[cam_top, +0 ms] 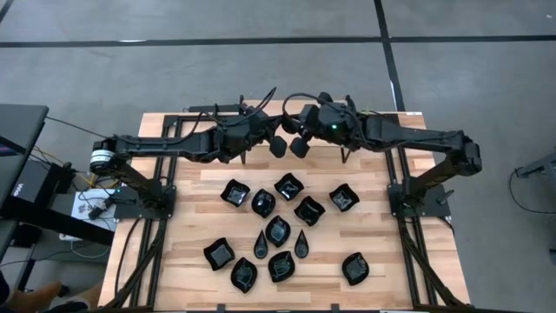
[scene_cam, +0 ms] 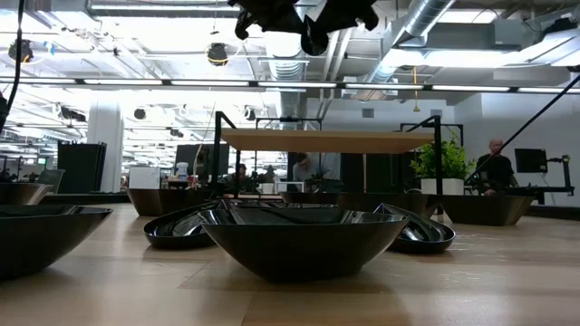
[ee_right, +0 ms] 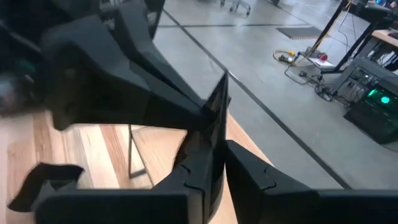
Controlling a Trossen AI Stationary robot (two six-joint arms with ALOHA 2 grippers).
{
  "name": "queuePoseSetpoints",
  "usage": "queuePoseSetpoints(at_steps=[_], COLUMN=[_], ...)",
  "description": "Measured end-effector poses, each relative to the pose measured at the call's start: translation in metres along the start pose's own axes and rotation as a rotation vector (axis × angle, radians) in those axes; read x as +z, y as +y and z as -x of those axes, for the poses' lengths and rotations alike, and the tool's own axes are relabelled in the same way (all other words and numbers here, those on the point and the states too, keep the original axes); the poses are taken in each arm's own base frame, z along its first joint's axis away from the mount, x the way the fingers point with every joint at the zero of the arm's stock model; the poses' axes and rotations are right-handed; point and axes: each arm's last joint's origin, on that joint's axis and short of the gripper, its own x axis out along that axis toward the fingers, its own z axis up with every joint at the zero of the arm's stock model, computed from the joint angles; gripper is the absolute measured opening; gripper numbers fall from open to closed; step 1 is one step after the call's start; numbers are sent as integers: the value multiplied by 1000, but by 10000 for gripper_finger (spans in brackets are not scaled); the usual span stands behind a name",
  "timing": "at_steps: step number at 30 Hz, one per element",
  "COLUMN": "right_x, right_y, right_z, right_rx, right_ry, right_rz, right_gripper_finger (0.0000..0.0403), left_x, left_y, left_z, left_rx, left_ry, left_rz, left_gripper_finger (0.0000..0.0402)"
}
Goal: Pick & Place Mini shaped plates
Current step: Stack the left black drop shaped plate on top of the other black drop shaped plates on the shelf
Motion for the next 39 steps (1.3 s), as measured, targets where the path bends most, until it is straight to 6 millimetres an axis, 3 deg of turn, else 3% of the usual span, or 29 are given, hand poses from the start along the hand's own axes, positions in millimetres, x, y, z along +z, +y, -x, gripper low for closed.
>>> queuePoseSetpoints(at_steps=[7, 17, 31, 39], right_x=[1, 1, 1, 1], right_y=[-1, -1, -1, -1], right_z=[1, 0, 1, 1], right_rx=[-7, -4, -4, -2], right_ry=[-6, -6, -5, -6], right_rz=[6, 6, 3, -3], right_gripper_finger=[5, 20, 3, 3], left_x=[0, 0, 0, 0], left_y=[0, 0, 0, -1], left_z=[0, 0, 0, 0], left_rx=[-1, -1, -18, -31], left_ry=[-3, -2, 0, -2], left_rz=[4, 3, 9, 10], left_gripper_finger=[4, 4, 4, 35])
